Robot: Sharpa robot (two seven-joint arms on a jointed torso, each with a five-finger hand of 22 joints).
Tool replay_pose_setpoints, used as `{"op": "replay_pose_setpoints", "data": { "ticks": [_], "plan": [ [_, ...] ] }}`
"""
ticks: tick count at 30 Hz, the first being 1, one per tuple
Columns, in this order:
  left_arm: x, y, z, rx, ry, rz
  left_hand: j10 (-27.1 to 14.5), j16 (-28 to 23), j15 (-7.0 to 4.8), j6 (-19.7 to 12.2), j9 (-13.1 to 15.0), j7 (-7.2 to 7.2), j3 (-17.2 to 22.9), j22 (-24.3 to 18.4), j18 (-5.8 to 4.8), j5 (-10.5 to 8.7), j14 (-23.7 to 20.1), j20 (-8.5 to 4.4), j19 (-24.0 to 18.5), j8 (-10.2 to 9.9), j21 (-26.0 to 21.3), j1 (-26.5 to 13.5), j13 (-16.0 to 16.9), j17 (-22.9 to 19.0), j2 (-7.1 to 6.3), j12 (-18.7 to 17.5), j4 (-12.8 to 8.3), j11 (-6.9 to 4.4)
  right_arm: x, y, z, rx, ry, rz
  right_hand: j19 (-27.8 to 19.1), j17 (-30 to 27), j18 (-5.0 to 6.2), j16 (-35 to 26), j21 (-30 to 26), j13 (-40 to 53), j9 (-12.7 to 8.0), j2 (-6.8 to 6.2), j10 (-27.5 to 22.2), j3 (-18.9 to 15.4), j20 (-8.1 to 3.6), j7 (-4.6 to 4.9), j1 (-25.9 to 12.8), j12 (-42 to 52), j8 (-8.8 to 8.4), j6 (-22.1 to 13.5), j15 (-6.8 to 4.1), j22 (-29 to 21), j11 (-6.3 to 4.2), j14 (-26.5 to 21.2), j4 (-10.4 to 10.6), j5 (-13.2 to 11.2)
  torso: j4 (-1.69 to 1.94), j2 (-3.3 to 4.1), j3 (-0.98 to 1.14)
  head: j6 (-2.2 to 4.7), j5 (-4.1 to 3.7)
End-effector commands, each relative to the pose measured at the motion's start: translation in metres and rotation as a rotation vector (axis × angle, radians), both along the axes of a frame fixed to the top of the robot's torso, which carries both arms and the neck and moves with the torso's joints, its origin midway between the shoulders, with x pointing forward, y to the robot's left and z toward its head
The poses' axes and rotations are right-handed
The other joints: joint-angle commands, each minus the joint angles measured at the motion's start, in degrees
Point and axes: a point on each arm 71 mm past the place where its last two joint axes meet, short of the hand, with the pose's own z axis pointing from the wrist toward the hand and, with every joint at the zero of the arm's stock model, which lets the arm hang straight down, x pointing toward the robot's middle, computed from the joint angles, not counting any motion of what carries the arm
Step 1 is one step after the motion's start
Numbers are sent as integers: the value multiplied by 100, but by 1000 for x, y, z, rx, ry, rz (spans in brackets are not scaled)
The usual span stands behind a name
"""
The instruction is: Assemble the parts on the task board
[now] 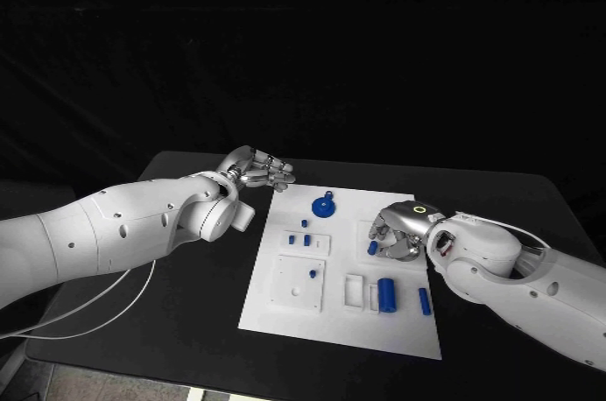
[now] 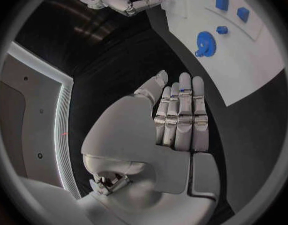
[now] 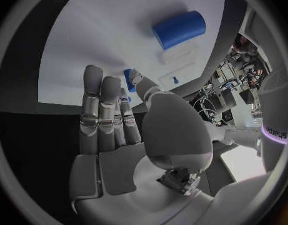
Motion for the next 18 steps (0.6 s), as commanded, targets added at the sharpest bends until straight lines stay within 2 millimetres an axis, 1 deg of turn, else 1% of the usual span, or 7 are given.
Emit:
{"op": "replay_pose_setpoints", "data": {
  "ticks": [1, 2, 5, 9, 14, 18],
  "plan": [
    [0, -2, 2, -10, -5, -14, -49, -25, 30, -20, 9, 10, -13, 4, -48, 31, 19, 3, 0, -27, -27, 13, -1, 2, 42, 3, -8, -1, -2, 3, -2, -11, 23, 12, 218, 19, -91, 26, 44, -4, -5, 13, 193, 274, -69, 39, -74, -31, -17, 154, -38, 24, -33, 7, -34, -22, -9, -5, 0, -5, 8],
    [0, -2, 2, -10, -4, -14, -49, -25, 30, -20, 9, 10, -13, 4, -48, 31, 19, 3, 0, -27, -27, 13, -1, 2, 42, 3, -8, -1, -2, 4, -2, -7, 25, 15, 206, 28, -114, 29, 64, 3, -2, -13, 207, 476, -80, 33, -159, -14, -24, 190, -42, 43, -42, 7, -56, -18, -9, -5, 0, -5, 8],
    [0, -2, 1, -10, -4, -14, -49, -25, 30, -20, 9, 10, -13, 4, -48, 31, 19, 3, 0, -27, -27, 13, -1, 2, 42, 3, -8, -1, -4, 7, -1, 7, 30, 26, 203, 47, -131, 37, 91, 1, -5, -51, 270, 616, -105, 35, -279, -17, -26, 251, -57, 68, -62, 12, -77, -16, -7, -5, 0, -6, 6],
    [0, -2, 1, -9, -4, -14, -49, -25, 30, -20, 9, 10, -13, 4, -48, 31, 19, 3, 0, -27, -27, 13, -1, 2, 42, 3, -8, -1, -7, 11, 0, 21, 29, 39, 207, 51, -136, 39, 95, 2, -1, -48, 279, 620, -100, 40, -295, -15, -17, 261, -55, 73, -58, 15, -80, -17, -10, -5, -2, -2, 4],
    [0, -2, 1, -9, -2, -14, -50, -24, 28, -21, 9, 10, -10, 6, -46, 34, 20, 2, 0, -27, -26, 22, -1, 3, 41, 3, -12, -2, -10, 15, 1, 33, 28, 51, 207, 57, -137, 43, 101, 2, -2, -54, 285, 619, -101, 47, -302, -16, -20, 263, -55, 78, -58, 18, -94, -17, -3, -4, -5, -6, -2],
    [0, -2, 1, -9, 0, -14, -50, -24, 28, -21, 9, 10, -10, 6, -46, 34, 20, 2, 0, -27, -26, 22, -1, 3, 41, 3, -12, -2, -10, 16, 1, 35, 28, 51, 206, 62, -136, 44, 105, 1, -4, -63, 273, 618, -101, 54, -307, -18, -23, 245, -53, 83, -54, 17, -104, -17, -7, -7, -6, -7, 3]
  ]
}}
